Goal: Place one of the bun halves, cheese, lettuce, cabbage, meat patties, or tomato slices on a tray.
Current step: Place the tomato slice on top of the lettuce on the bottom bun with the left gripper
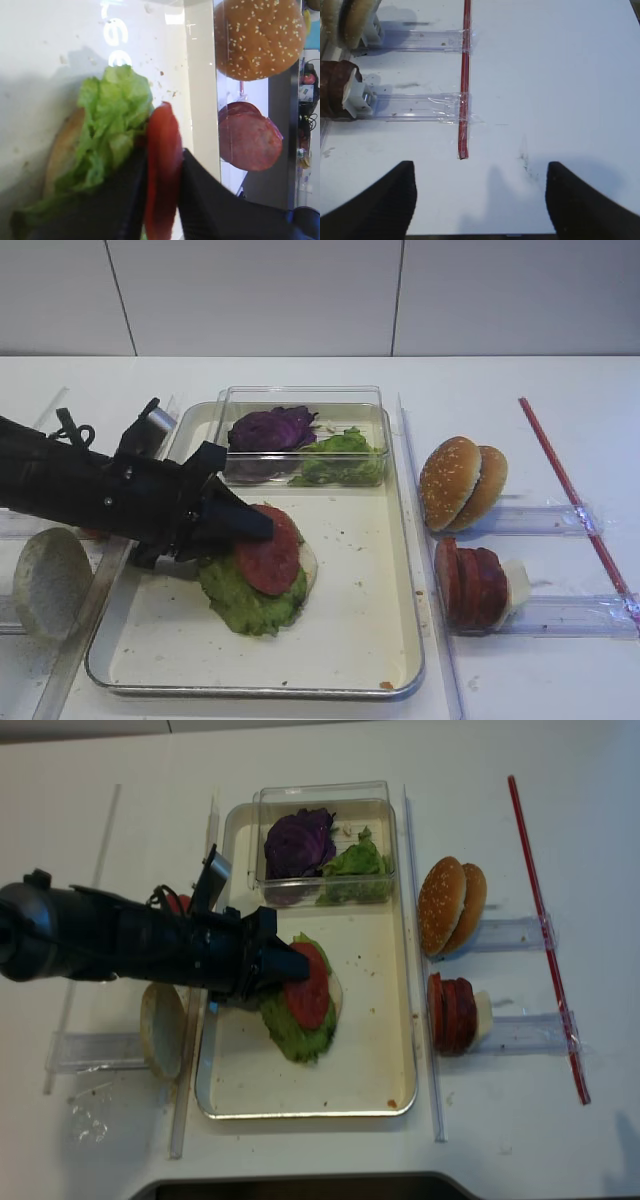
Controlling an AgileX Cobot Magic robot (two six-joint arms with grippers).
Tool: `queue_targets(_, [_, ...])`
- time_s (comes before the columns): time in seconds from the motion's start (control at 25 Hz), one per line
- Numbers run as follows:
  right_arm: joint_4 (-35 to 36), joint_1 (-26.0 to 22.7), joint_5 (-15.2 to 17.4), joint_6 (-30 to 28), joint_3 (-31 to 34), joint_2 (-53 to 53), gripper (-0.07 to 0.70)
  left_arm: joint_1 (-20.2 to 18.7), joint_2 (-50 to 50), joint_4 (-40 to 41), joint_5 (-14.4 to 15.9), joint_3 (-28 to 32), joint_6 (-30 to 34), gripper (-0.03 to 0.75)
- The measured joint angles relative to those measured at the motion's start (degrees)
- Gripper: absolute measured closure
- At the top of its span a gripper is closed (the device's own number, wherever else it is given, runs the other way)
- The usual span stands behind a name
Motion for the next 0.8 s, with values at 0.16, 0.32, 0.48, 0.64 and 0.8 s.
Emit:
queue_targets(0.16, [0.00, 0.00, 0.00, 0.00, 0.00, 0.00, 0.082, 0.00, 0.10, -2.71, 0.44, 0.00, 2.26, 0.423])
queue_targets(0.32, [0.00, 0.00, 0.00, 0.00, 0.00, 0.00, 0.082, 0.00, 0.18, -3.51, 1.35, -0.71, 2.85, 0.323])
queue_targets(0.48, [0.00, 0.00, 0.00, 0.00, 0.00, 0.00, 0.082, 0.00, 0.22, -3.51, 2.83, -2.62, 2.90, 0.298])
queue_targets(0.64, [0.00, 0.00, 0.00, 0.00, 0.00, 0.00, 0.082, 0.00, 0.22, -3.26, 3.36, -4.54, 2.90, 0.295])
queue_targets(0.8, [0.00, 0.00, 0.00, 0.00, 0.00, 0.00, 0.082, 0.00, 0.32, -2.88, 2.16, -5.68, 2.90, 0.293])
